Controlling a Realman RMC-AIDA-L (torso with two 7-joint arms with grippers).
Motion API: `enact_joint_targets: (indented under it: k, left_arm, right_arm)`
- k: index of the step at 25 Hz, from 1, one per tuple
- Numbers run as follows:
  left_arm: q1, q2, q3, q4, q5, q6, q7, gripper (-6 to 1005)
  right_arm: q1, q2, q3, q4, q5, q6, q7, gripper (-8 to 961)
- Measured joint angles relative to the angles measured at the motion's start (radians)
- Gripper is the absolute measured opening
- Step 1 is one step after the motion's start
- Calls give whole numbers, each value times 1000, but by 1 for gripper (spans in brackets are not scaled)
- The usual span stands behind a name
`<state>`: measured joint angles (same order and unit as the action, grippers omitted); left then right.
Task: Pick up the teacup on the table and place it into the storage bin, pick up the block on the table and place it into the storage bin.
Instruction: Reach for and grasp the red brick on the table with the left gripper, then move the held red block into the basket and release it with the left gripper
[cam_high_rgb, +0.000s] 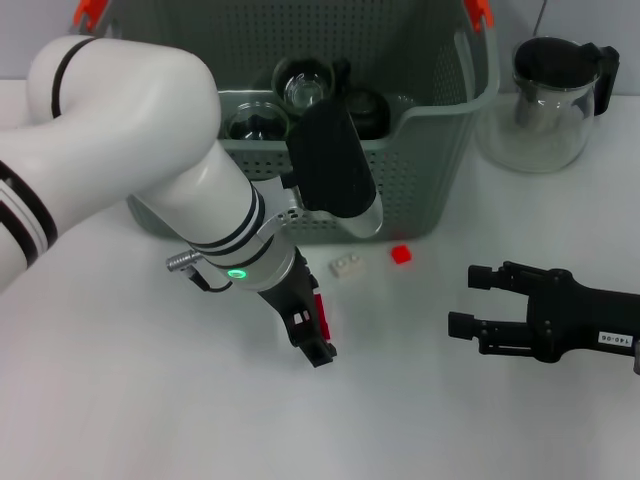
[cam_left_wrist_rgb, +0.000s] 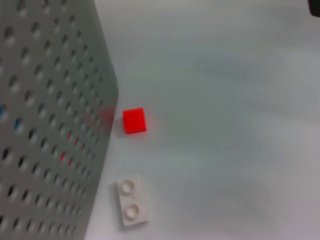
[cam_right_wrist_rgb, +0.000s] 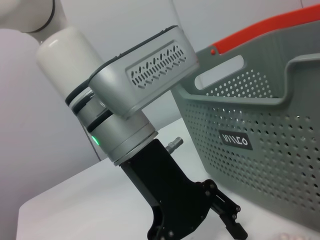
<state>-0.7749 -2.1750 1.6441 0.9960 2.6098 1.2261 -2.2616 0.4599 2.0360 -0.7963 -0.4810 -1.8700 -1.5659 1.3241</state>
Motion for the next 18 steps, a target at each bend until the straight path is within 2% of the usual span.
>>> enact_joint_targets:
  k: [15, 18]
  left_arm:
    - [1, -2, 39, -11, 7, -46, -15, 826]
    - [0, -2, 38, -1, 7, -37, -16, 728]
  right_arm:
    - [0, 0, 3, 3, 0, 13, 0, 916]
    - [0, 0, 4, 3, 0, 14, 0, 916]
